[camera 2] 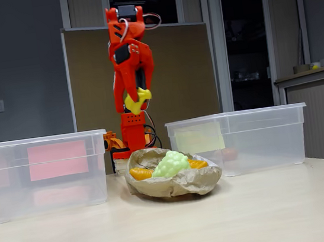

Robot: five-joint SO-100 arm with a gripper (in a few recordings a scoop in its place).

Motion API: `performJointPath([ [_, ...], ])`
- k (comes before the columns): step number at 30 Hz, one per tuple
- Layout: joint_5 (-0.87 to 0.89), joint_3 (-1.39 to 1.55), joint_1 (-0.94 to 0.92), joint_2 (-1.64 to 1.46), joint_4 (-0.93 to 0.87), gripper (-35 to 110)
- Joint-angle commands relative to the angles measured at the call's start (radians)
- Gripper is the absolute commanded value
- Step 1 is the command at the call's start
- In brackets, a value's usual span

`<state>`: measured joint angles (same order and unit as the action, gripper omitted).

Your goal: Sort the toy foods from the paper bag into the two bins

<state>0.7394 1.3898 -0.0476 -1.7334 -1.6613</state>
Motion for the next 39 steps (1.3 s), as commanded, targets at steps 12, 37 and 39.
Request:
performJointPath([
  [12,-0.284,0.213,-0.568,-0.224,-0.011,0],
  [37,-0.087,-0.115,-0.838,0.822,0.377,3],
  [39,-0.077,-0.123,-0.838,0.859,0.388,8],
])
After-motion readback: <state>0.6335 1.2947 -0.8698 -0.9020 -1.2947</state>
